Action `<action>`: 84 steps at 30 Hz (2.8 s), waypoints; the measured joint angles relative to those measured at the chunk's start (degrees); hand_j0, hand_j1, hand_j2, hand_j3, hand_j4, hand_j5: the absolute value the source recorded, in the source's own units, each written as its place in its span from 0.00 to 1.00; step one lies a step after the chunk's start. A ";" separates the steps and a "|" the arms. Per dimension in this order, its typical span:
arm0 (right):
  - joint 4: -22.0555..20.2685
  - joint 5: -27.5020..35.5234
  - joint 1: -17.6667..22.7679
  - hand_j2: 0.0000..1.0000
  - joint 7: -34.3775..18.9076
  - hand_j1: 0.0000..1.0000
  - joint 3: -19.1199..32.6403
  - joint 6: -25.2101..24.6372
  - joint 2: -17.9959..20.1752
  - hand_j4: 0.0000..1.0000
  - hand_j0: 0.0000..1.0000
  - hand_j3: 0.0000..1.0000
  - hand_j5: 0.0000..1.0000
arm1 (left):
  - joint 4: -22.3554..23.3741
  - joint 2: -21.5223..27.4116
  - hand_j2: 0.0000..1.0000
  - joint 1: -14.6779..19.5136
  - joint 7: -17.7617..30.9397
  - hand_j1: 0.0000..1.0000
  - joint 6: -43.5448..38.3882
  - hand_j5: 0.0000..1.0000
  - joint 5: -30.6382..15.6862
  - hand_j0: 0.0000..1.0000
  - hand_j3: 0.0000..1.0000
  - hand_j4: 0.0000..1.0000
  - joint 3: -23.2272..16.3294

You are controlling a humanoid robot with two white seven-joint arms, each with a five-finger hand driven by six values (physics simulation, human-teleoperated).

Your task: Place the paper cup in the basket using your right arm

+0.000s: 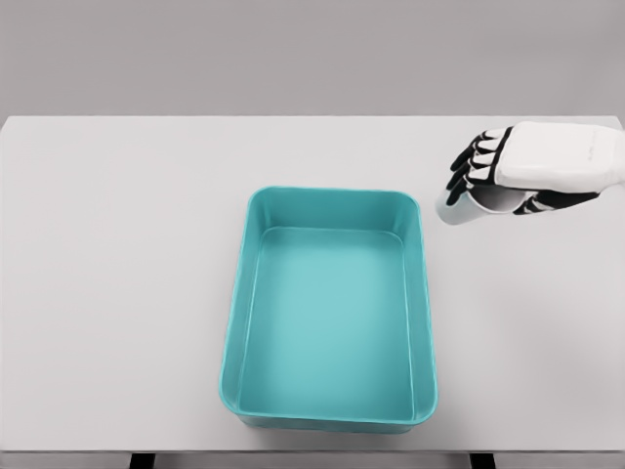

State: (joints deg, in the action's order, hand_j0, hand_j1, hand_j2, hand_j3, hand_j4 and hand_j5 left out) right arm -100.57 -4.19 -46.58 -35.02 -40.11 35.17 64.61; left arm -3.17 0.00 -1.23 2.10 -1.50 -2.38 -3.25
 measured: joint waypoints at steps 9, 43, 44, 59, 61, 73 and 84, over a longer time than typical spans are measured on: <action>0.01 0.02 -0.53 0.71 0.00 0.71 -0.08 0.00 -2.75 0.71 0.71 0.71 0.71 | 0.00 0.00 1.00 0.00 0.02 1.00 0.00 1.00 0.00 1.00 1.00 1.00 0.00; 0.03 -0.04 -0.53 0.71 0.00 0.71 -3.25 0.01 -11.57 0.71 0.71 0.71 0.71 | 0.00 0.00 1.00 0.00 0.01 1.00 0.00 1.00 0.00 1.00 1.00 1.00 0.00; 0.03 -0.04 -0.53 0.71 -0.01 0.71 -3.43 0.01 -11.71 0.71 0.71 0.71 0.71 | 0.00 0.00 1.00 0.00 0.01 1.00 0.00 1.00 0.00 1.00 1.00 1.00 0.00; 0.10 -0.23 -0.62 0.71 -0.01 0.71 -4.71 0.01 -14.23 0.71 0.71 0.71 0.71 | 0.00 0.00 1.00 0.00 0.00 1.00 0.00 1.00 0.00 1.00 1.00 1.00 0.00; 0.11 -0.26 -0.70 0.71 0.00 0.71 -4.85 0.01 -14.65 0.71 0.71 0.71 0.71 | 0.00 0.00 1.00 -0.09 0.01 1.00 0.00 1.00 0.00 1.00 1.00 1.00 0.00; 1.23 -0.66 -0.97 0.71 -0.01 0.71 -6.53 0.01 -17.57 0.71 0.71 0.71 0.71 | 0.00 0.00 1.00 0.00 0.01 1.00 0.00 1.00 0.00 1.00 1.00 1.00 0.00; 3.15 -0.85 -2.64 0.71 0.00 0.71 -9.29 0.01 -19.34 0.71 0.71 0.71 0.71 | 0.00 0.00 1.00 0.00 0.00 1.00 0.00 1.00 0.00 1.00 1.00 1.00 0.00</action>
State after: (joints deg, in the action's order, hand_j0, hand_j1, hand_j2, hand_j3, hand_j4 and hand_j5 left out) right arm -97.42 -5.04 -49.22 -35.03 -49.40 35.18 45.27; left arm -3.17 0.00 -1.23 2.10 -1.49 -2.37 -3.25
